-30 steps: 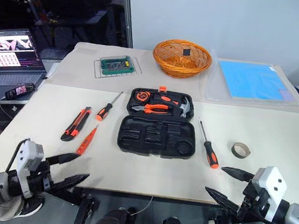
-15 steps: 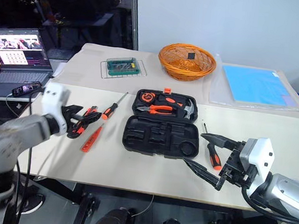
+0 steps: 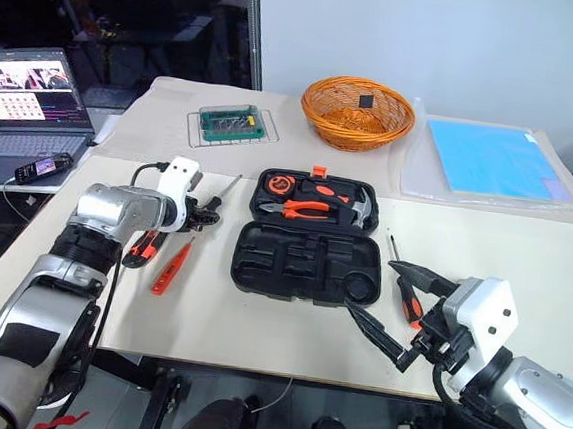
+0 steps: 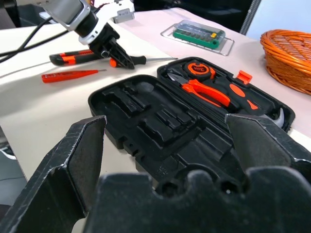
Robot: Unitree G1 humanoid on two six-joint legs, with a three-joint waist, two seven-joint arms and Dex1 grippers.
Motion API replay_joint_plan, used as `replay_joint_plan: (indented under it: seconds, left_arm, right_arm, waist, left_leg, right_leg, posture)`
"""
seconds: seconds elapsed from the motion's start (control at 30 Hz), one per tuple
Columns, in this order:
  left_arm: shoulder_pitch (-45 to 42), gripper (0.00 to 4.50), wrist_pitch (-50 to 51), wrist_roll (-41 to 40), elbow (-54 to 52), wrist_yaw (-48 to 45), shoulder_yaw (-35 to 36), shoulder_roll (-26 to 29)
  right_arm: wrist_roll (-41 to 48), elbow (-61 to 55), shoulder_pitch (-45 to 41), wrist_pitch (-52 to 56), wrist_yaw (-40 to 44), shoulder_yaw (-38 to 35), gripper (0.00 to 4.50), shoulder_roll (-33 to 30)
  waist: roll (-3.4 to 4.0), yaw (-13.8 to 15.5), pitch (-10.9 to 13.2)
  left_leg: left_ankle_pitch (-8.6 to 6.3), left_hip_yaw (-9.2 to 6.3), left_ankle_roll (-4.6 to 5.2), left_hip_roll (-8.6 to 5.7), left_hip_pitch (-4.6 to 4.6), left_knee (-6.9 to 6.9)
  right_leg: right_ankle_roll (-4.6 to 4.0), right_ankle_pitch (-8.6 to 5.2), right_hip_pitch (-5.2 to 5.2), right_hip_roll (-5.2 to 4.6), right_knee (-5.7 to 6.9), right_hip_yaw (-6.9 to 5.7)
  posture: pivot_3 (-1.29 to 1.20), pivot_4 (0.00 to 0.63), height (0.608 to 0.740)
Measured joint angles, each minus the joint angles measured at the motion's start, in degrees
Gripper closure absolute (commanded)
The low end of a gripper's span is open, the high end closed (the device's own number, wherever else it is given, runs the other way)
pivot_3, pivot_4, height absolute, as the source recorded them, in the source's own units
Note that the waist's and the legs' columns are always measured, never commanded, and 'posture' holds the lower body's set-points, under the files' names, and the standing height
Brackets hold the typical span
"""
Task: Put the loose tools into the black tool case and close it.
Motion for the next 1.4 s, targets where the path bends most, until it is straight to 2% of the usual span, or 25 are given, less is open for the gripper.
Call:
replay_joint_plan:
  seconds: [0.17, 0.23, 0.27, 0.37, 0.47, 0.53, 0.63, 0.77, 0.97, 1.33, 1.4]
  left_arm:
    - [1.13, 3.63, -1.99, 0.98, -2.2, -4.11, 1.41, 0.85]
    - [3.67, 3.63, -3.41, 0.02, -8.79, -8.57, 1.8, 3.42]
    - [5.35, 3.63, -4.42, -1.01, -14.69, -12.96, 1.8, 6.02]
    - [6.12, 3.63, -6.49, -3.0, -29.28, -24.69, 0.16, 11.49]
    - [4.03, 3.63, -12.94, -0.43, -32.97, -33.38, -6.36, 11.58]
    - [2.31, 3.63, -18.46, 3.1, -29.68, -36.18, -11.11, 8.65]
    - [-1.73, 3.63, -30.2, 10.97, -18.01, -37.78, -17.72, 3.12]
    - [-6.46, 3.63, -42.4, 18.07, -2.96, -38.54, -21.07, -2.13]
    - [-8.67, 3.63, -48.89, 23.16, 8.03, -38.28, -21.9, -5.35]
    - [-11.07, 3.63, -52.3, 28.0, 16.99, -36.14, -20.15, -7.48]
    - [-11.07, 2.62, -52.54, 28.95, 17.2, -36.31, -20.09, -7.45]
  right_arm:
    - [-0.03, 0.05, 0.67, -0.18, -0.09, -0.35, 0.0, 0.27]
    - [0.53, 0.17, 0.26, -0.36, -0.13, -0.93, 0.0, 1.02]
    - [1.65, 0.23, 0.26, -0.47, -0.1, -1.8, 0.0, 1.43]
    - [2.54, 0.81, 0.23, -1.14, 0.4, -3.38, 0.0, 1.76]
    - [2.48, 1.94, 2.34, -2.09, 1.98, -6.1, 0.0, 1.85]
    - [2.4, 2.35, 4.23, -2.43, 2.78, -8.24, 0.0, 1.94]
    - [2.36, 2.49, 6.52, -2.65, 4.03, -11.75, 0.0, 1.87]
    - [2.38, 2.26, 8.36, -2.65, 4.24, -13.83, 0.0, 1.88]
    - [3.3, -0.53, 10.1, -2.65, 3.6, -14.1, 0.0, 2.21]
    - [3.92, -1.86, 11.67, -2.65, 2.48, -14.12, 0.0, 2.6]
    - [3.91, -1.83, 11.64, -2.66, 2.49, -14.09, 0.0, 2.6]
  waist:
    - [-0.08, -0.12, 0.05]
    - [-0.11, -0.4, 0.07]
    - [-0.13, -0.77, 0.08]
    - [-0.09, -0.81, 0.06]
    - [0.0, 0.18, 0.01]
    - [0.0, 0.5, 0.01]
    - [-0.02, 0.52, 0.02]
    - [-0.03, -0.62, 0.02]
    - [-0.05, -1.2, 0.03]
    - [-0.04, -1.48, 0.03]
    - [-0.04, -1.52, 0.03]
  left_leg:
    - [0.0, 0.0, -0.01, 0.02, -0.01, 0.03]
    - [-0.01, 0.0, -0.02, 0.04, -0.05, 0.02]
    - [-0.01, -0.01, -0.02, 0.04, -0.16, 0.02]
    - [-0.03, -0.07, 0.01, 0.01, -0.15, 0.06]
    - [-0.08, -0.02, 0.06, 0.01, 0.15, 0.05]
    - [-0.08, -0.02, 0.06, 0.04, 0.15, 0.1]
    - [-0.06, 0.05, 0.07, 0.06, 0.06, 0.16]
    - [-0.05, 0.06, 0.1, 0.07, 0.03, 0.21]
    - [0.01, 0.02, 0.42, 0.02, -0.16, 0.33]
    - [-0.22, -0.01, 0.35, 0.04, -0.17, 0.94]
    - [-0.23, -0.01, 0.35, 0.04, -0.15, 0.96]
  right_leg:
    - [0.08, -0.01, 0.0, 0.0, 0.01, 0.0]
    - [-0.06, 0.07, -0.03, -0.01, 0.01, 0.01]
    - [-0.31, 0.21, -0.12, -0.01, 0.01, 0.03]
    - [-0.32, 0.22, -0.14, -0.06, -0.06, 0.0]
    - [-0.2, 0.14, 0.11, -0.09, -0.16, -0.02]
    - [0.02, 0.01, 0.11, -0.07, -0.15, -0.02]
    - [-0.05, 0.07, 0.24, -0.07, -0.12, 0.04]
    - [0.09, 0.11, 0.13, -0.07, -0.05, 0.07]
    - [0.18, -0.01, 0.08, -0.05, 0.0, -0.01]
    - [0.46, 0.1, 0.34, -0.05, 0.08, -0.05]
    - [0.47, 0.11, 0.37, -0.06, 0.08, -0.04]
  posture:
    - [0.0, 0.15, 0.74]
    - [0.0, 0.15, 0.74]
    - [0.0, 0.15, 0.74]
    - [0.0, 0.15, 0.74]
    - [0.0, 0.15, 0.74]
    - [0.0, 0.15, 0.74]
    - [0.0, 0.15, 0.74]
    - [0.0, 0.15, 0.74]
    - [0.0, 0.15, 0.74]
    - [0.0, 0.15, 0.74]
    - [0.0, 0.15, 0.74]
